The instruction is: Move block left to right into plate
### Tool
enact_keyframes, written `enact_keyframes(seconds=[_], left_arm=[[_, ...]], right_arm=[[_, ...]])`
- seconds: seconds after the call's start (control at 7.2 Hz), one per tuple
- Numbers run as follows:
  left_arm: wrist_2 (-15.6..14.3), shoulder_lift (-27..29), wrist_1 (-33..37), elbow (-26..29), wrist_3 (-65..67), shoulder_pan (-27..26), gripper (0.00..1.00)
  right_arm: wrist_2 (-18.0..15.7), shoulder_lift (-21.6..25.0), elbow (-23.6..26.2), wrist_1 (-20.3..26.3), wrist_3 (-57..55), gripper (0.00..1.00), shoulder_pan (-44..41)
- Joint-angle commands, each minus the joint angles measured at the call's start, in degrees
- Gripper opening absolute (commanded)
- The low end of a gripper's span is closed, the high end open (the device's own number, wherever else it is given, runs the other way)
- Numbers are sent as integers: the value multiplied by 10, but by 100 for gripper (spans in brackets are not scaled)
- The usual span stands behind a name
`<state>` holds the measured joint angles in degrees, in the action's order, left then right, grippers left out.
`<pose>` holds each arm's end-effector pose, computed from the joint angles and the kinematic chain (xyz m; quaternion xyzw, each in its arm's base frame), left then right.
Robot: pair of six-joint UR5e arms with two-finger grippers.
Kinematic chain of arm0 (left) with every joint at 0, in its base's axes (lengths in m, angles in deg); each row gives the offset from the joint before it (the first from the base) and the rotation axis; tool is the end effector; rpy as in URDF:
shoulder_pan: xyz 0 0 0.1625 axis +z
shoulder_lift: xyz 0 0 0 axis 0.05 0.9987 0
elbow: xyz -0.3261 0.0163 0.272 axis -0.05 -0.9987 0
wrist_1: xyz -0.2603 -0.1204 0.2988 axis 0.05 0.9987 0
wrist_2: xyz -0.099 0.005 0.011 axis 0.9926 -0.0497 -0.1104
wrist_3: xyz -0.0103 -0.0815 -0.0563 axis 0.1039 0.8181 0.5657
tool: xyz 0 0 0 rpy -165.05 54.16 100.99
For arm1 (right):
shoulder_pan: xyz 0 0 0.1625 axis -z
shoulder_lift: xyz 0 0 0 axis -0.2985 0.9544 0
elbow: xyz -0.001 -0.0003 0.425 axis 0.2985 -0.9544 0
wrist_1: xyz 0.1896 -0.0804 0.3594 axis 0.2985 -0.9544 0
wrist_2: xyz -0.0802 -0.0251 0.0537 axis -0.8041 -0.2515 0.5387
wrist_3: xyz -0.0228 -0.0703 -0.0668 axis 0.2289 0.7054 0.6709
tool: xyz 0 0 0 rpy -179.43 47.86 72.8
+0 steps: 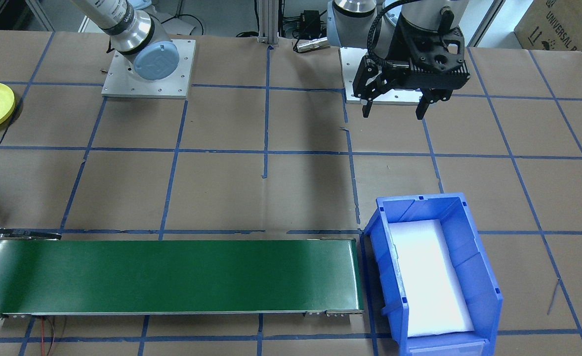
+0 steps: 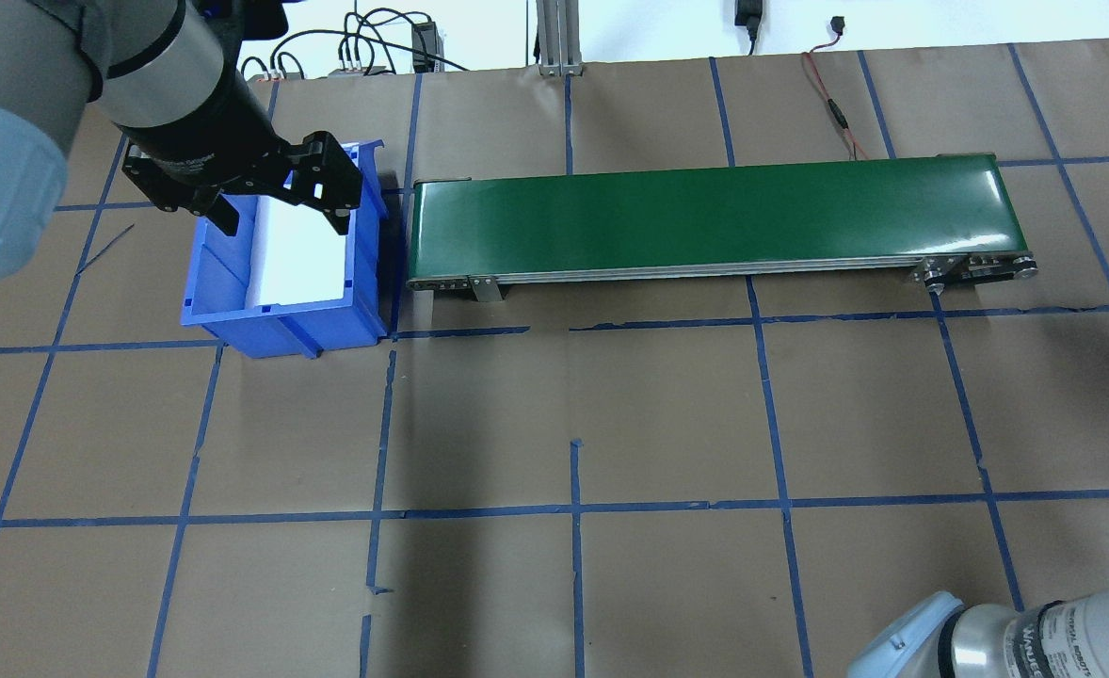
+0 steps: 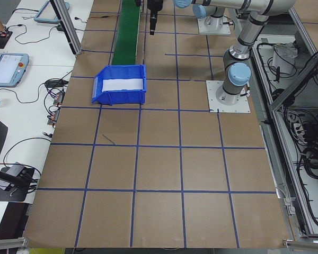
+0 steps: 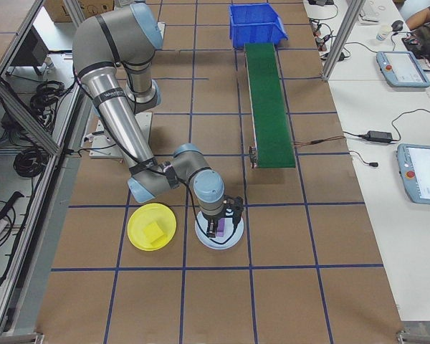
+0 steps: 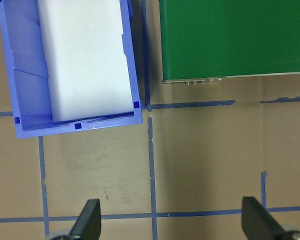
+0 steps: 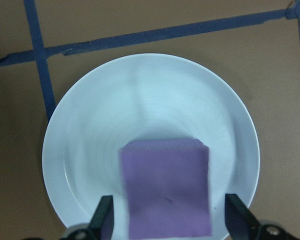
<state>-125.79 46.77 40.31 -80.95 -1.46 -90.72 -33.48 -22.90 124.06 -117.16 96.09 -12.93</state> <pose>-0.1608 -0.4661 0.5155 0.0186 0.9986 -0.0495 0.0074 -0.4461 -0.4226 0.2434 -0.0835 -0.9957 0.0407 0.0012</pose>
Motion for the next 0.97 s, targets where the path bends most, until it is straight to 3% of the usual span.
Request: enact_keyframes(seconds=[0.0,0.14,0.28,0.42,0.56,0.69,0.83], left_arm=[[0,0,0,0,0,0,100],[0,-1,0,0,0,0,100],[-1,-1,-1,0,0,0,100],[-1,-1,-1,0,0,0,100],[-1,-1,0,0,0,0,100],[-1,-1,3,0,0,0,100],[-1,-2,4,1,0,0,100]], right_arm=[[-9,42,-4,8,-51,100,-55],[-86,92,-7,57,-95,100,-125],[-112,148,-26,106,-181,100,-197],[-117,179,-69,203,-225,100,-263],[-121,190,-111,334,-302,100,-327],[-116,207,-136,382,-371,100,-401],[-78,218,-144,390,-421,100,-471]])
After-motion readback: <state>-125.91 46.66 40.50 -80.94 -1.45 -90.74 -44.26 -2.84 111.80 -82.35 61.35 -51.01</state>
